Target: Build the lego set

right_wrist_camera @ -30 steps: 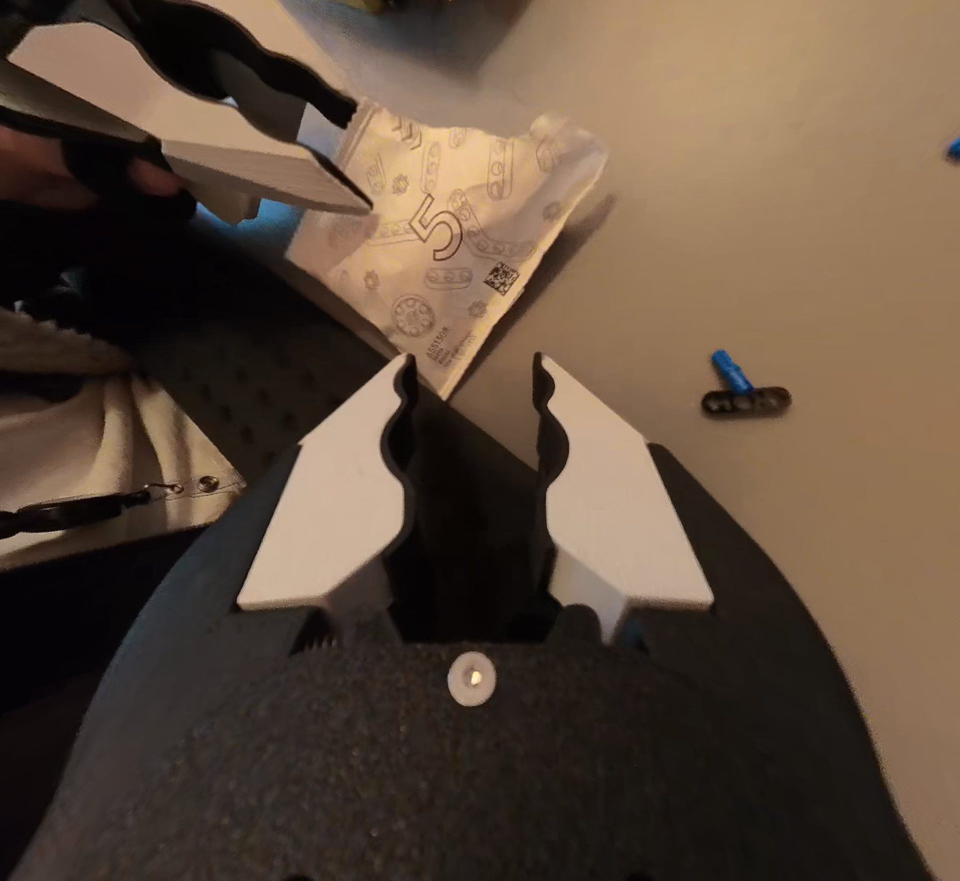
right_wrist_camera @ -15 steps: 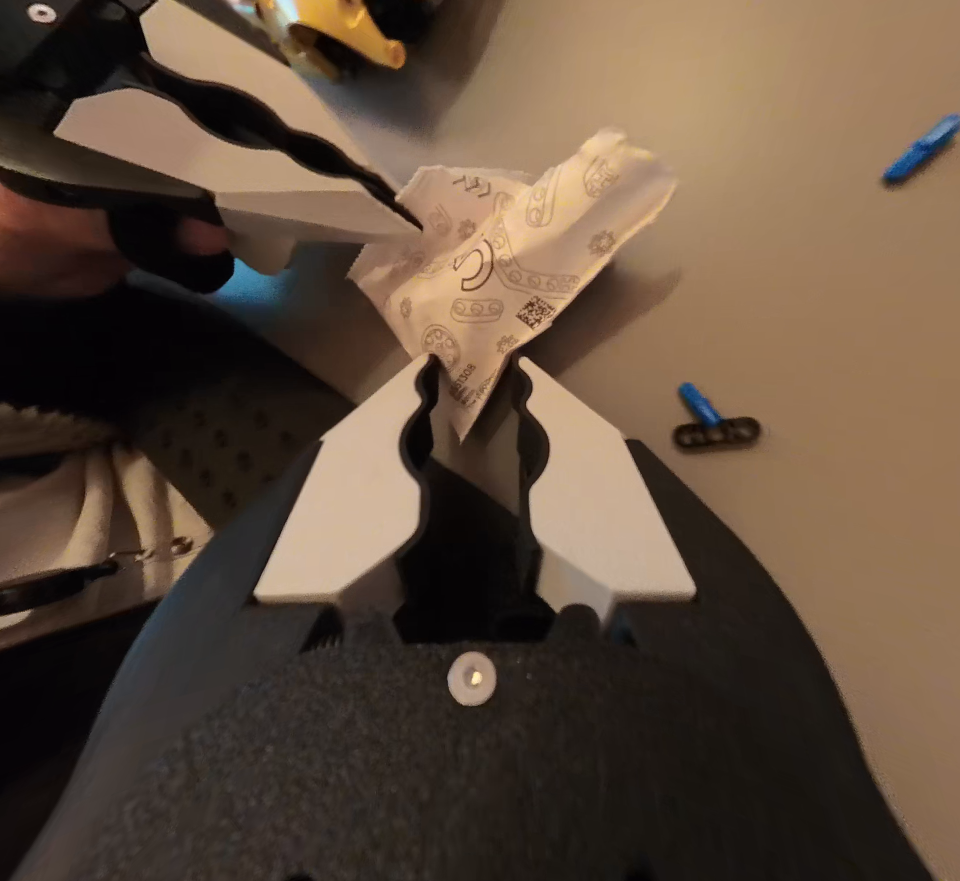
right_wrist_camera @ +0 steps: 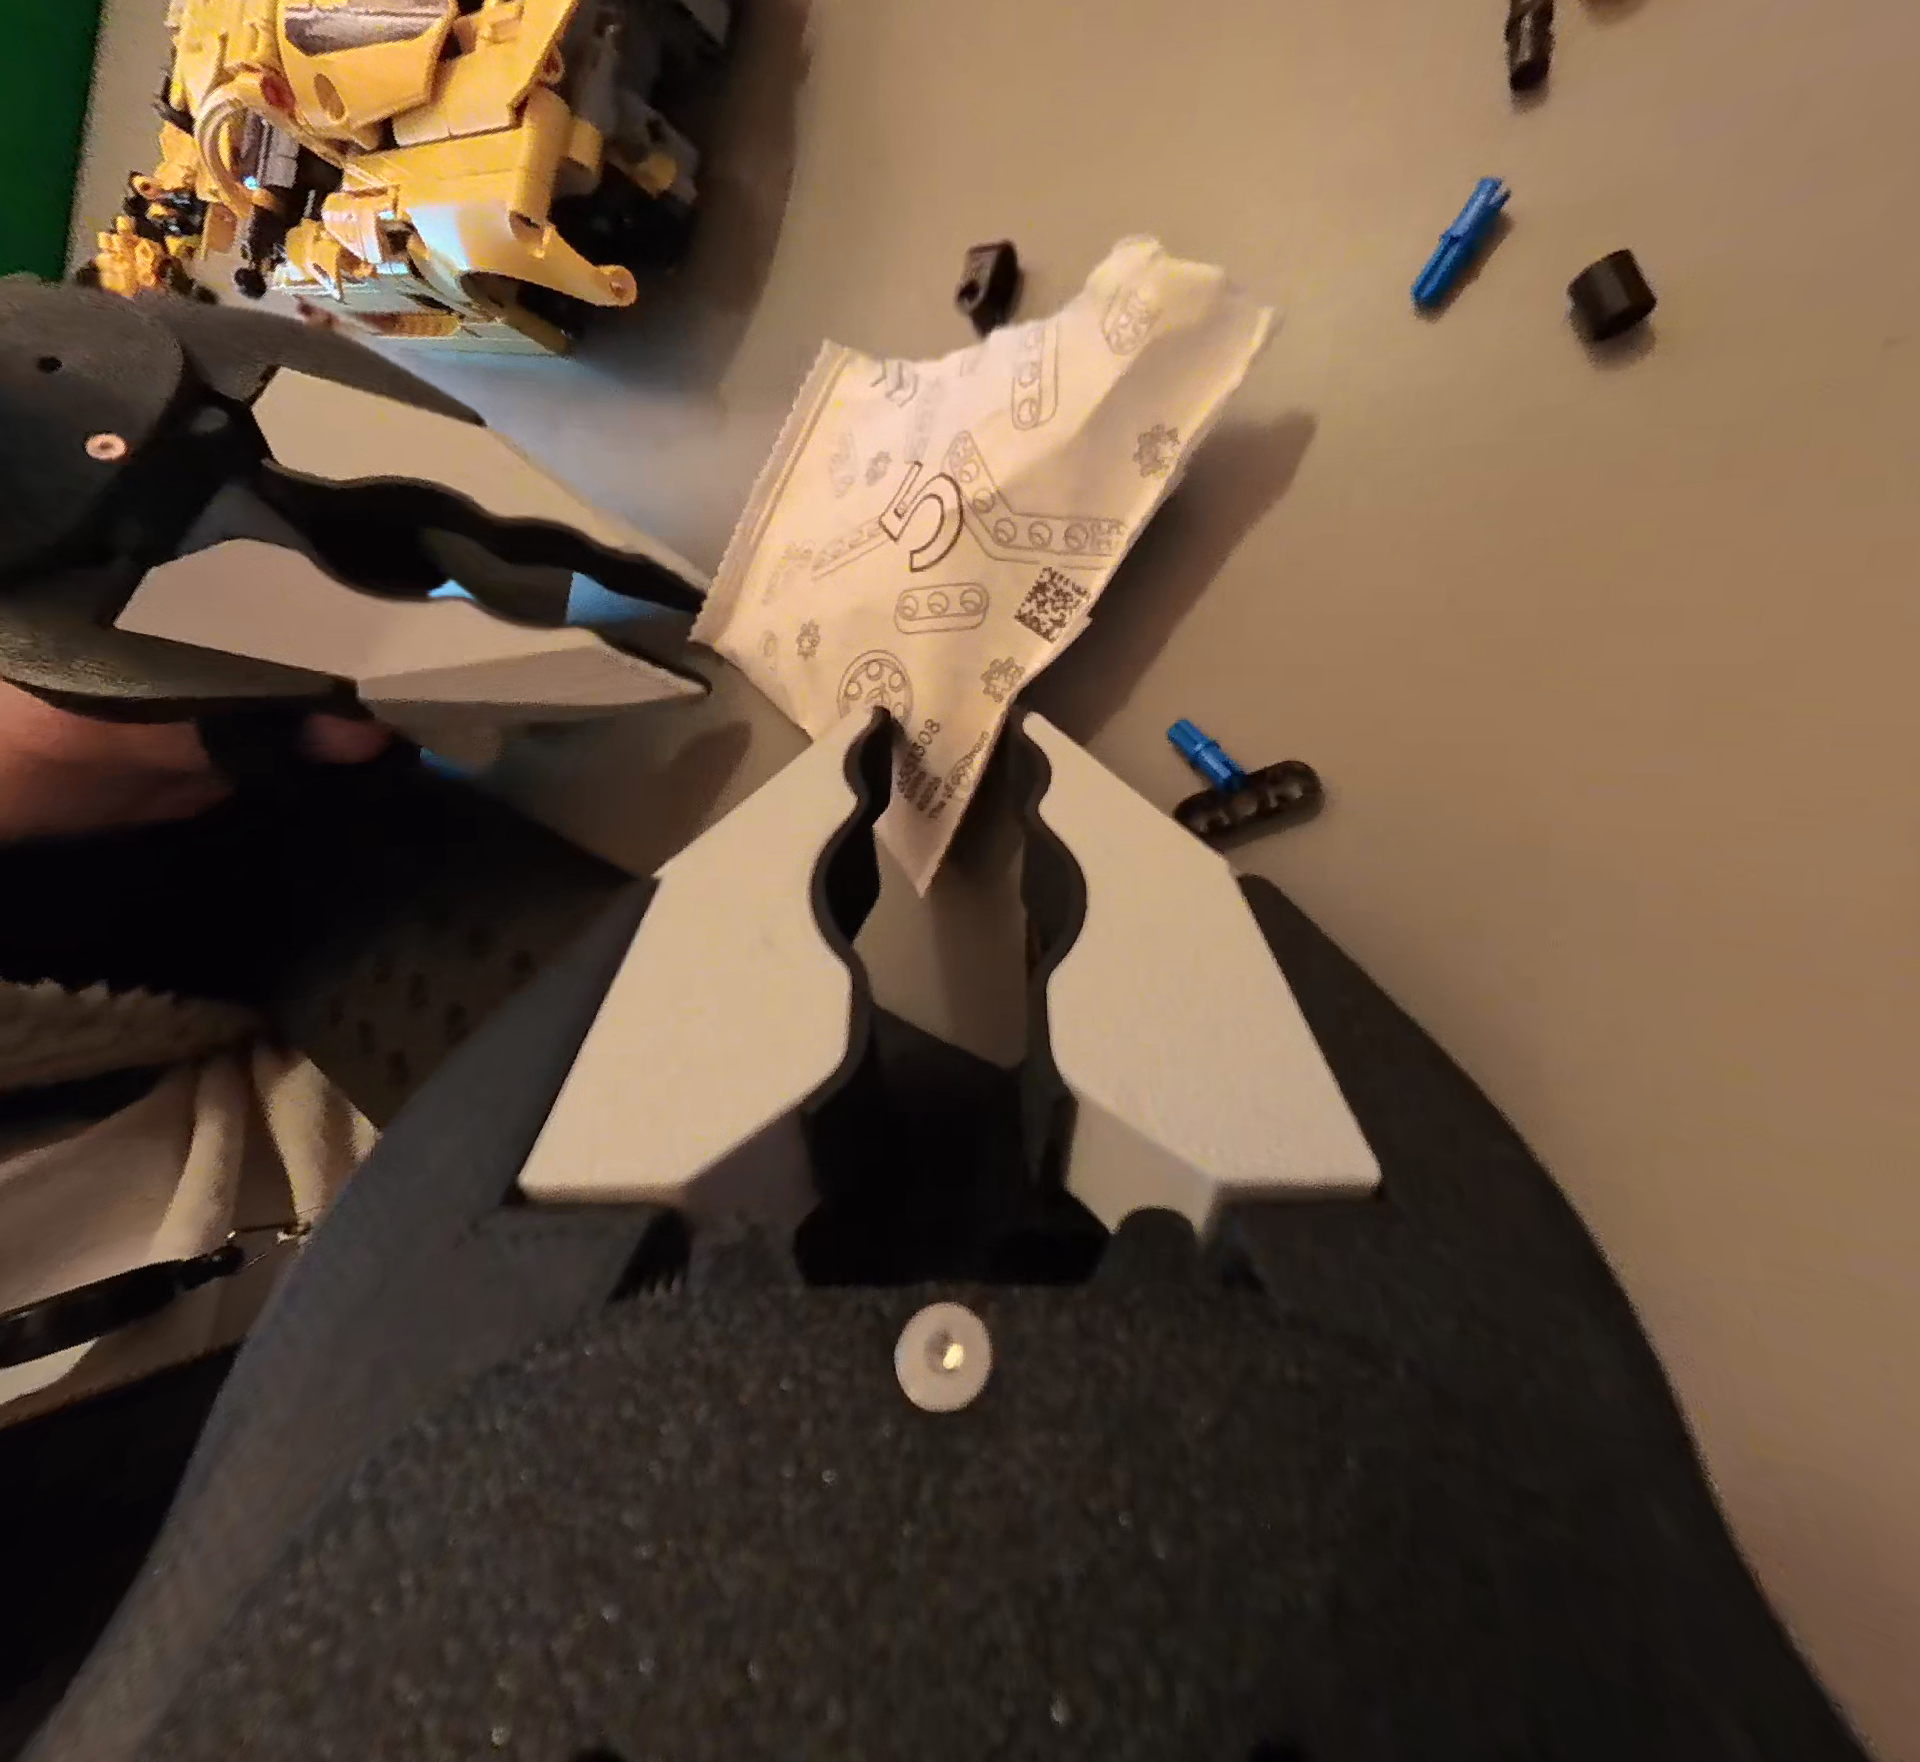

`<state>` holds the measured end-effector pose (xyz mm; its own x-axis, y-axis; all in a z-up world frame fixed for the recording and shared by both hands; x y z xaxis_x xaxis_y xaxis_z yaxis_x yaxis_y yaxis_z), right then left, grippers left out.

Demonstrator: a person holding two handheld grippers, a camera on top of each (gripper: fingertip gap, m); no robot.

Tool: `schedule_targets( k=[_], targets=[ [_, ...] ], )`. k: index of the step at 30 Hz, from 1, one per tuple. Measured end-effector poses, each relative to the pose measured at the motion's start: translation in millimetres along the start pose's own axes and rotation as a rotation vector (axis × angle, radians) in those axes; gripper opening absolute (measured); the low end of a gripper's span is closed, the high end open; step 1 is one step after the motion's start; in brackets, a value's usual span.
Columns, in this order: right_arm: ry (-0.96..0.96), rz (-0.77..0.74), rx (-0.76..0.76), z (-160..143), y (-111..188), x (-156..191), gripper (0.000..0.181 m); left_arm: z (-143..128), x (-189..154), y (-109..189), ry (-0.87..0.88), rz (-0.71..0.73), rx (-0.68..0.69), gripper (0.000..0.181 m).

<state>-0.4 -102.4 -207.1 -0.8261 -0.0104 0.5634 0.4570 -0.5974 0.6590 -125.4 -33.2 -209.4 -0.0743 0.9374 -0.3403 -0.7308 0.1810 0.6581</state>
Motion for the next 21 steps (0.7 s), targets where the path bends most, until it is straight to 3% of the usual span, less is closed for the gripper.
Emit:
schedule_targets(
  k=[2, 11, 13, 18, 21],
  targets=[
    [-0.002, -0.010, 0.004, -1, 2, -1, 0.020, 4, 5, -4, -0.021, 0.030, 0.000, 0.008],
    [0.038, -0.041, 0.011, 8, 1, 0, 0.022, 15, 7, -9, -0.059, 0.021, -0.004, 0.000],
    [0.053, -0.016, 0.016, 8, 0, 2, 0.029, 16, 8, -7, -0.043, 0.000, -0.012, 0.000],
    [0.256, 0.034, 0.075, -7, 5, 7, 0.037, 13, 15, -2, 0.012, -0.010, -0.015, 0.000],
    [0.379, -0.044, 0.082, -11, 6, 7, 0.037, 13, 11, -3, 0.043, -0.054, -0.015, 0.000]
  ],
)
Point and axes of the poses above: each gripper's, where its closed fingertips meet, y back along the fingers, z out of its top, x = y × z across the jaws, the point moved 6 cm from there along y, back along the fingers, and after that the axes turned 5 degrees about z, right-handed, at the moved point
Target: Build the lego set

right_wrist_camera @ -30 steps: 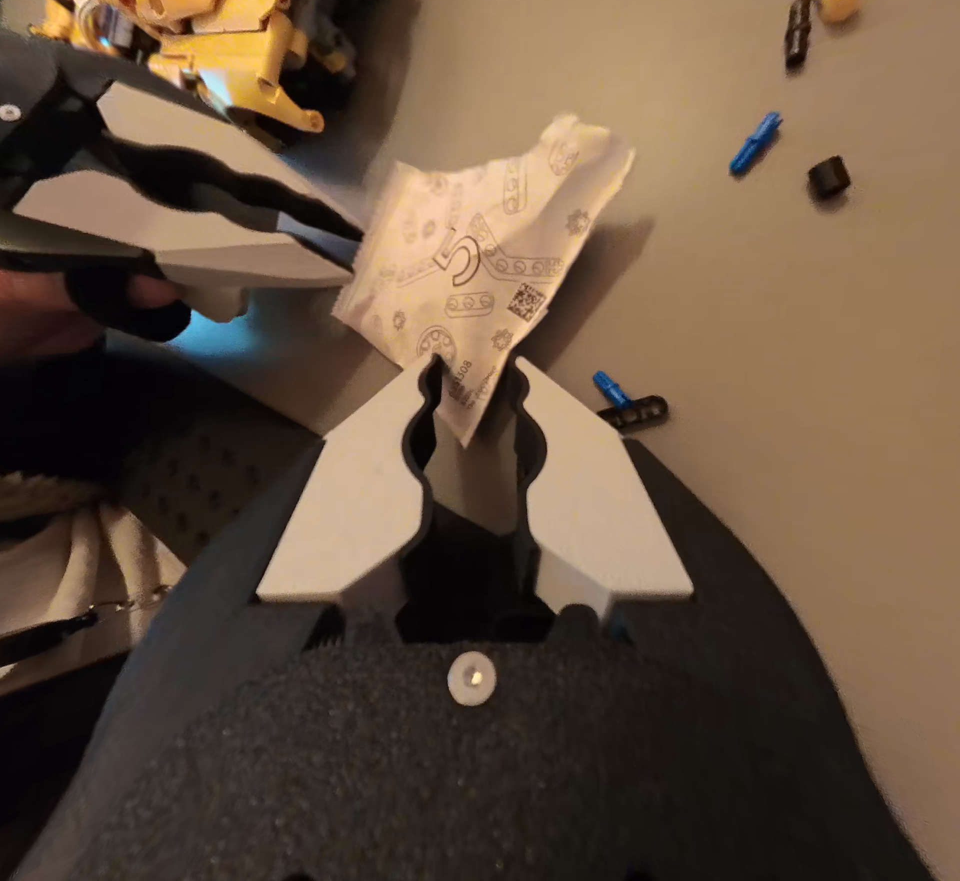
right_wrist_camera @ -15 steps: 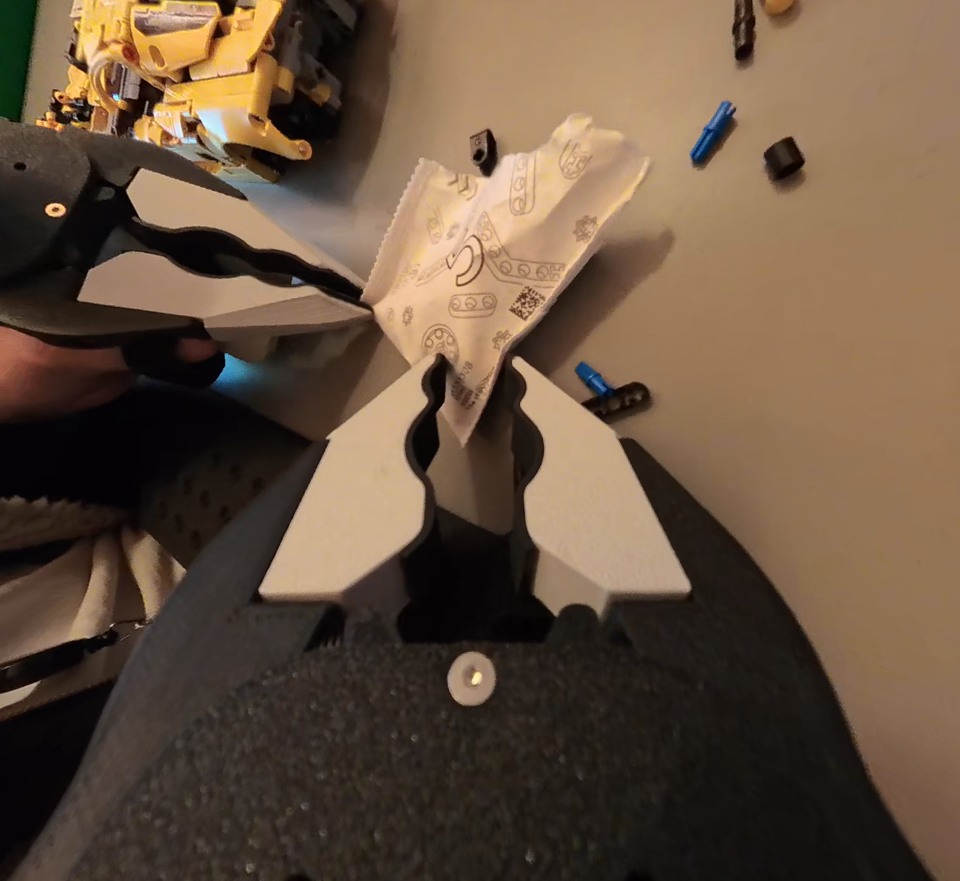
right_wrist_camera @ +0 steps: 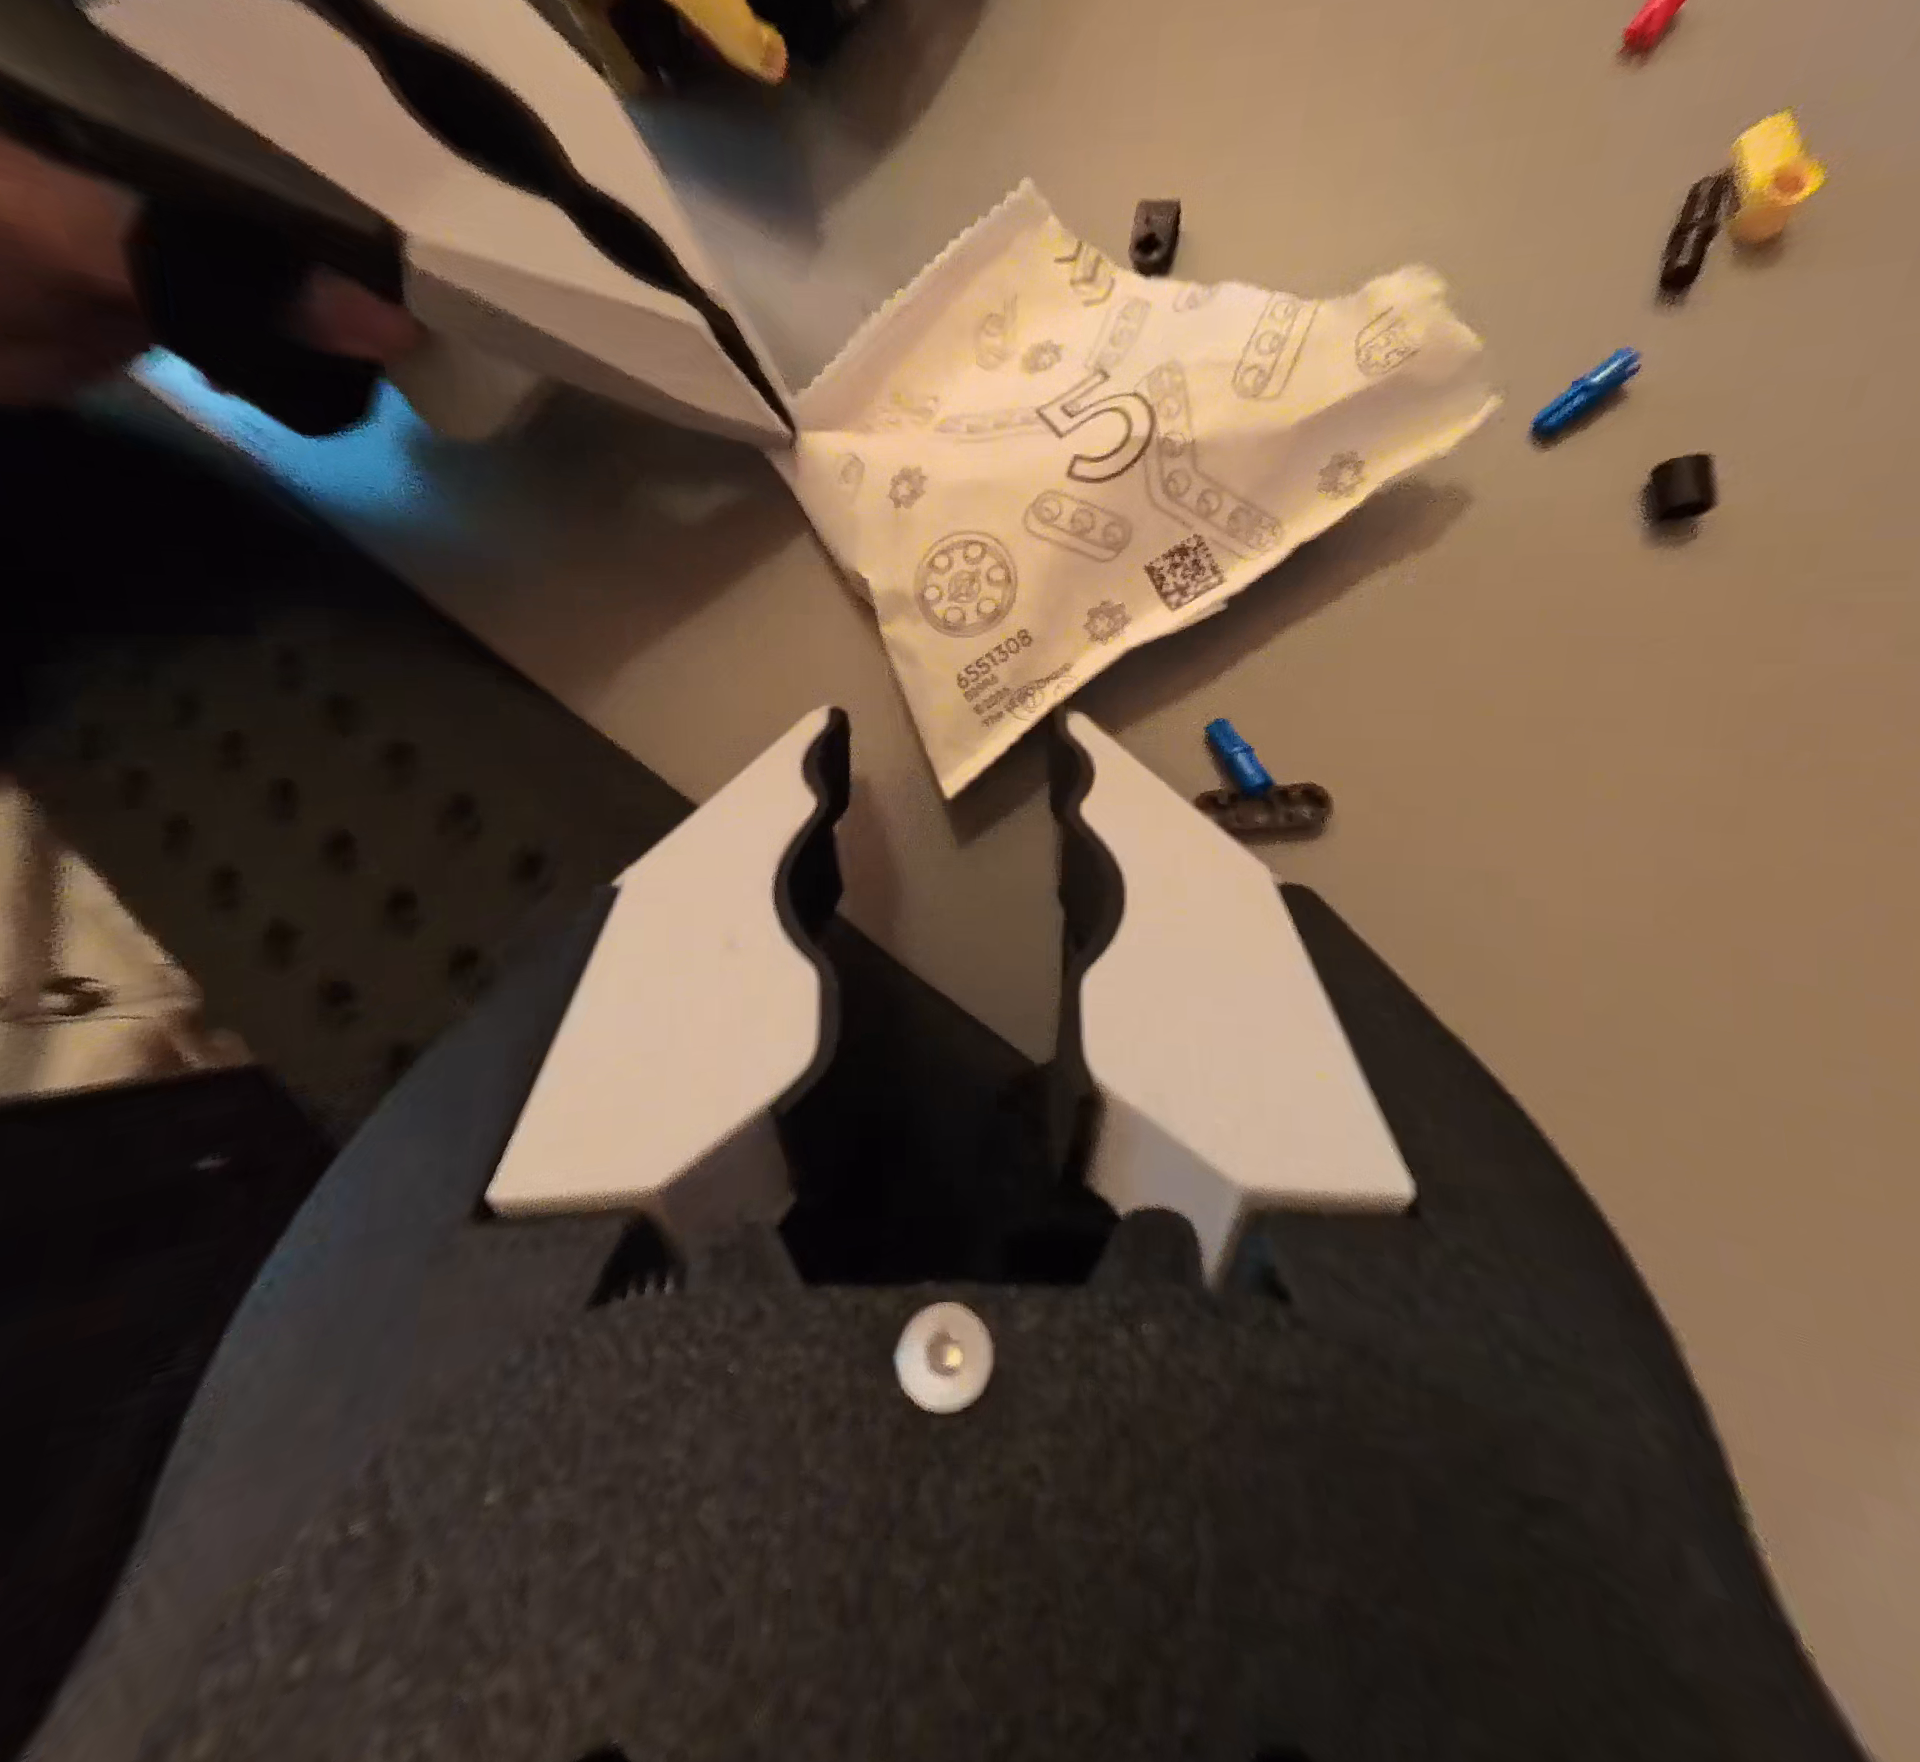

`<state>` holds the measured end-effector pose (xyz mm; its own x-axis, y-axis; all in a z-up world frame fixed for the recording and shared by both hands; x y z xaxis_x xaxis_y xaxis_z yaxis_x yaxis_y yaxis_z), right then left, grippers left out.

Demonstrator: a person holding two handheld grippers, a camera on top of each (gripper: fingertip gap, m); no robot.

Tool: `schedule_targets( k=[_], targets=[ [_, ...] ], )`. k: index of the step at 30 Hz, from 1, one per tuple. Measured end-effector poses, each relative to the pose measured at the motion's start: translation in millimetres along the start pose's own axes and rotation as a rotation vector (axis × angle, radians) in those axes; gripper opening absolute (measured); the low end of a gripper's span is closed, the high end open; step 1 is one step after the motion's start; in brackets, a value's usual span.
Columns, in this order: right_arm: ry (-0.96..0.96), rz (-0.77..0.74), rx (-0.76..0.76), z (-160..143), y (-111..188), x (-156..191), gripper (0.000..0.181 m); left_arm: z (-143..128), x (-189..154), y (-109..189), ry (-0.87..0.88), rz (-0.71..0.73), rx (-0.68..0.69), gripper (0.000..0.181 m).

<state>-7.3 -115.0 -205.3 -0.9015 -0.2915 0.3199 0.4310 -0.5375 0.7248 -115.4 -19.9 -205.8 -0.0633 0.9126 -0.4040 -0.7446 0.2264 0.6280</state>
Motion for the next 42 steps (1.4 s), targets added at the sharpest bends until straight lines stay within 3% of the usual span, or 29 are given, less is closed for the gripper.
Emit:
schedule_targets(
  k=[3, 6, 11, 21, 34, 42],
  targets=[
    [0.158, -0.193, 0.047, 3, 0, -2, 0.025, 2, -3, 0, 0.036, -0.043, -0.010, 0.000],
    [0.209, -0.230, 0.080, 5, -3, 3, 0.019, 4, -3, 4, 0.042, -0.046, -0.018, 0.000],
    [0.130, -0.163, 0.063, 18, 11, 4, 0.013, 17, -7, 12, 0.033, -0.069, -0.040, 0.000],
    [-0.208, 0.209, 0.149, 30, 32, -25, 0.006, 38, -13, 7, -0.004, -0.118, -0.080, 0.001],
    [-0.306, 0.360, 0.239, 43, 40, -31, 0.005, 46, -18, 16, -0.065, -0.096, -0.168, 0.004],
    [-0.347, 0.372, 0.267, 38, 49, -31, 0.005, 44, -26, 13, -0.083, -0.127, -0.183, 0.006]
  ],
)
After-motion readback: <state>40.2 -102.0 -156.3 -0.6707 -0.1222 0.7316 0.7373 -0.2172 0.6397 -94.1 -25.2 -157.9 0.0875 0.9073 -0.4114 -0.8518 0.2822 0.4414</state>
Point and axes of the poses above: each gripper's, where its closed fingertips meet, y back along the fingers, z out of its top, x = y × z across the jaws, the point moved 6 cm from there along y, back along the fingers, and after that the axes turned 5 degrees about z, right-handed, at the moved point
